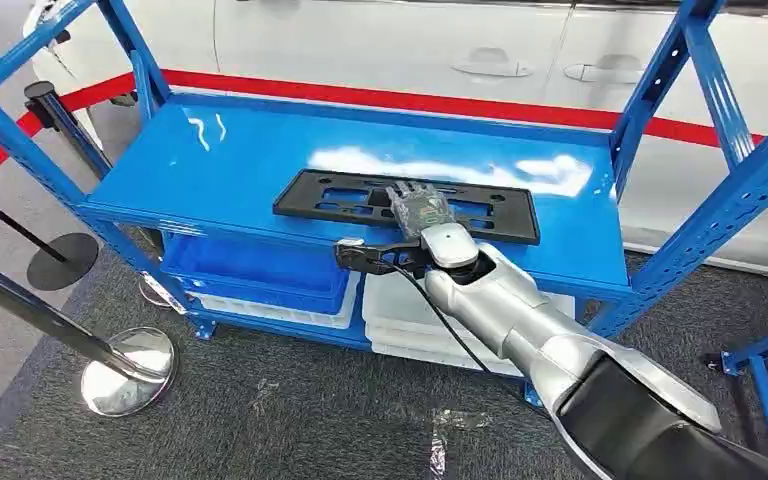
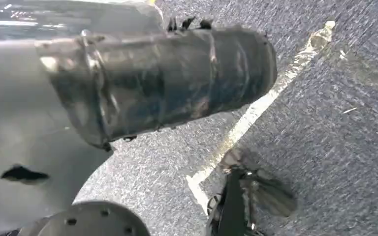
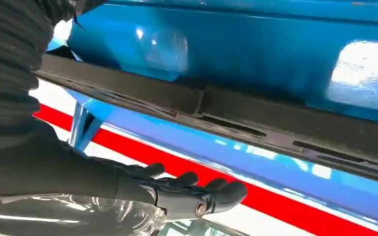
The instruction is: Take the parts from the cabinet and place them on the table.
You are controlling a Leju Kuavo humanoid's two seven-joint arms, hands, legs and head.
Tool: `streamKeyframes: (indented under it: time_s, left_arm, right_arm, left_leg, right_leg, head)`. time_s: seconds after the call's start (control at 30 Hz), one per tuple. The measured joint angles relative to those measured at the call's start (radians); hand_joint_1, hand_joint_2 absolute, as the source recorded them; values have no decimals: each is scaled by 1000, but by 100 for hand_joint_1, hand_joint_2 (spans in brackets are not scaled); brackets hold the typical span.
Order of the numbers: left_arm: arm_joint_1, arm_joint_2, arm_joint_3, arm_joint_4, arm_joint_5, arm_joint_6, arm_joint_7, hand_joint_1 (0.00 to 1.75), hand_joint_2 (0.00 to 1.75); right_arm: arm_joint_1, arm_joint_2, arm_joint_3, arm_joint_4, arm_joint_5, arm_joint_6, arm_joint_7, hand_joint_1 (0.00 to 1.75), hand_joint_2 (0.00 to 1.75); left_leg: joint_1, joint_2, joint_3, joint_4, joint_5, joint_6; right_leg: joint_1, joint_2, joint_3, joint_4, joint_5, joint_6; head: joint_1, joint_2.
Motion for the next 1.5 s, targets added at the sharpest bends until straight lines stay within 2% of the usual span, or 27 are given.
streamKeyframes:
  time_s: [0.07, 0.1, 0.17, 0.23, 0.33, 0.4, 0.5, 0.53, 0.57, 0.6, 0.67, 0.7, 0.73, 0.83, 0.9, 1.0, 1.07, 1.13, 1.2, 1.23, 1.27, 1.3, 1.37, 1.4, 1.43, 1.47, 1.5]
  left_arm:
    - [3, 0, 0, 0, 2, 0, 2, 0, 0]
    - [3, 0, 0, 0, 3, 0, 3, 0, 0]
    - [2, 3, 0, 0, 3, 1, 5, 0, 0]
    - [1, 6, 0, 0, 3, 2, 6, 0, 0]
    - [0, 8, 0, 0, 6, 3, 11, 0, 0]
    - [1, 8, 0, 0, 8, 3, 13, 0, 0]
    - [-1, 9, 0, 0, 9, 3, 13, 0, 0]
    - [0, 9, 0, 0, 9, 3, 13, 0, 0]
    - [1, 10, 0, 0, 9, 3, 13, 0, 0]
    - [2, 10, 0, 0, 9, 3, 13, 0, 0]
    - [2, 10, 0, 0, 9, 4, 13, 0, 0]
    - [2, 10, 0, 0, 9, 5, 13, 0, 0]
    - [1, 10, 0, 0, 9, 6, 14, 0, 0]
    - [2, 10, 0, 0, 9, 8, 17, 0, 0]
    - [3, 11, 0, 0, 9, 9, 18, 0, 0]
    - [1, 13, 0, 0, 9, 10, 18, 0, 0]
    - [4, 13, 0, 0, 9, 10, 18, 0, 0]
    - [6, 13, 0, 0, 9, 10, 18, 0, 0]
    - [5, 14, 0, 0, 8, 9, 16, 0, 0]
    - [4, 15, 0, 0, 8, 9, 15, 0, 0]
    - [4, 15, 0, 0, 8, 9, 14, 0, 0]
    - [2, 15, 0, 0, 8, 7, 11, 0, 0]
    - [3, 17, 0, 0, 8, 6, 9, 0, 0]
    - [6, 17, 0, 0, 9, 6, 9, 0, 0]
    - [5, 18, 0, 0, 10, 5, 8, 0, 0]
    - [3, 18, 0, 0, 10, 3, 8, 0, 0]
    - [2, 18, 0, 0, 10, 2, 8, 0, 0]
  right_arm:
    - [5, 0, 0, 4, 2, 0, 0, 0, 175]
    - [6, 0, 0, 5, 3, 0, -2, 0, 175]
    - [3, 1, 0, 5, 4, 0, -2, 0, 175]
    - [-1, 3, 0, 5, 6, 0, -4, 0, 175]
    - [-2, 7, 0, 5, 16, 2, -4, 0, 175]
    - [-5, 8, 0, 6, 24, 6, 4, 0, 175]
    - [-11, 8, 1, 10, 27, 8, 9, 0, 175]
    - [-7, 7, 1, 12, 27, 8, 12, 0, 175]
    - [-6, 5, 1, 14, 26, 8, 15, 0, 175]
    - [-6, 4, 1, 17, 26, 8, 18, 0, 175]
    - [-14, -1, 1, 19, 26, 7, 23, 0, 175]
    - [-19, -4, 1, 21, 26, 7, 26, 0, 175]
    - [-24, -7, 1, 21, 26, 7, 26, 0, 175]
    - [-26, -14, 1, 24, 27, 6, 29, 0, 175]
    - [-29, -18, 1, 24, 27, 6, 29, 0, 175]
    - [-32, -19, 1, 24, 29, 6, 29, 0, 175]
    - [-30, -19, 1, 27, 31, 6, 31, 0, 175]
    - [-30, -20, 1, 27, 33, 6, 32, 0, 175]
    - [-32, -21, 1, 27, 35, 6, 32, 0, 175]
    - [-35, -22, 1, 27, 36, 6, 33, 0, 175]
    - [-37, -23, 1, 28, 38, 6, 34, 103, 175]
    - [-37, -24, 1, 28, 39, 6, 35, 171, 175]
    - [-38, -26, 1, 29, 42, 6, 36, 175, 175]
    - [-38, -29, 1, 29, 44, 6, 37, 175, 175]
    - [-41, -31, 1, 30, 47, 6, 37, 175, 175]
    - [-43, -32, 2, 31, 49, 6, 37, 175, 175]
    - [-41, -34, 2, 32, 52, 8, 37, 175, 175]
  left_leg:
    - [0, 0, -36, 45, 11, -1]
    - [0, 0, -19, -1, 47, 2]
    - [0, 0, 63, -180, 142, 12]
    - [-12, -1, 106, -261, 139, 22]
    - [-15, -3, 105, -260, 138, 34]
    - [-3, 1, 125, -286, 147, 47]
    - [-4, 1, 128, -285, 143, 60]
    - [-4, 1, 128, -282, 140, 61]
    - [-4, 0, 128, -279, 137, 61]
    - [-4, -1, 128, -274, 133, 60]
    - [-3, -3, 130, -259, 120, 54]
    - [-3, -3, 127, -250, 112, 49]
    - [-12, -4, 120, -239, 107, 42]
    - [-5, -4, 124, -247, 108, 29]
    - [-4, -1, 120, -233, 93, 17]
    - [-1, 0, 29, -42, 7, 3]
    - [0, 0, -32, 54, -9, 0]
    - [1, 0, -3, -33, 67, 2]
    - [0, 0, 79, -214, 159, 11]
    - [-6, -1, 99, -240, 139, 16]
    - [-11, -2, 103, -260, 139, 23]
    - [-13, -2, 101, -254, 138, 27]
    - [-14, -2, 104, -259, 137, 36]
    - [-1, 1, 114, -275, 144, 44]
    - [-8, -3, 117, -273, 143, 26]
    - [-11, -4, 115, -272, 142, 27]
    - [-11, -5, 117, -270, 140, 29]
  right_leg:
    - [0, 0, 4, 0, -3, -1]
    - [0, 1, 6, 0, -5, -1]
    - [1, 4, 16, 0, -10, 3]
    - [7, 6, 16, 0, -15, 11]
    - [3, 5, 21, -12, -12, 26]
    - [7, 1, 16, 7, -30, 38]
    - [6, 0, -90, 216, -124, 42]
    - [6, 0, -126, 275, -137, 44]
    - [5, 0, -139, 286, -124, 45]
    - [4, -1, -129, 252, -91, 45]
    - [4, -3, -56, 84, 5, 41]
    - [5, -3, -32, 18, 15, 35]
    - [9, -2, -18, 11, 5, 33]
    - [15, 2, -22, 13, 4, 17]
    - [3, 2, -9, -1, 9, 8]
    - [3, 2, -1, -2, 3, -2]
    - [3, 2, 2, -2, 0, -4]
    - [3, 4, 8, -2, -4, -3]
    - [3, 5, 19, -2, -11, 2]
    - [7, 6, 18, -4, -12, 6]
    - [8, 7, 14, -2, -12, 10]
    - [7, 6, 14, -5, -11, 15]
    - [6, 7, 19, -11, -12, 25]
    - [8, 3, 14, -2, -21, 33]
    - [9, 2, 25, -17, -3, 7]
    - [13, 1, 32, -19, -16, -18]
    - [13, 3, 34, -20, -12, -18]
  head:
    - [0, 0]
    - [0, 0]
    - [0, 0]
    - [0, 0]
    - [1, 0]
    - [4, 0]
    - [10, 0]
    - [9, 0]
    - [10, 0]
    - [10, 0]
    - [9, 0]
    - [10, 0]
    - [9, 0]
    - [7, 0]
    - [5, 0]
    - [2, 0]
    - [1, 0]
    - [1, 0]
    - [1, 0]
    - [2, 0]
    - [2, 0]
    - [3, 0]
    - [2, 0]
    - [3, 0]
    - [6, 0]
    - [8, 0]
    - [7, 0]
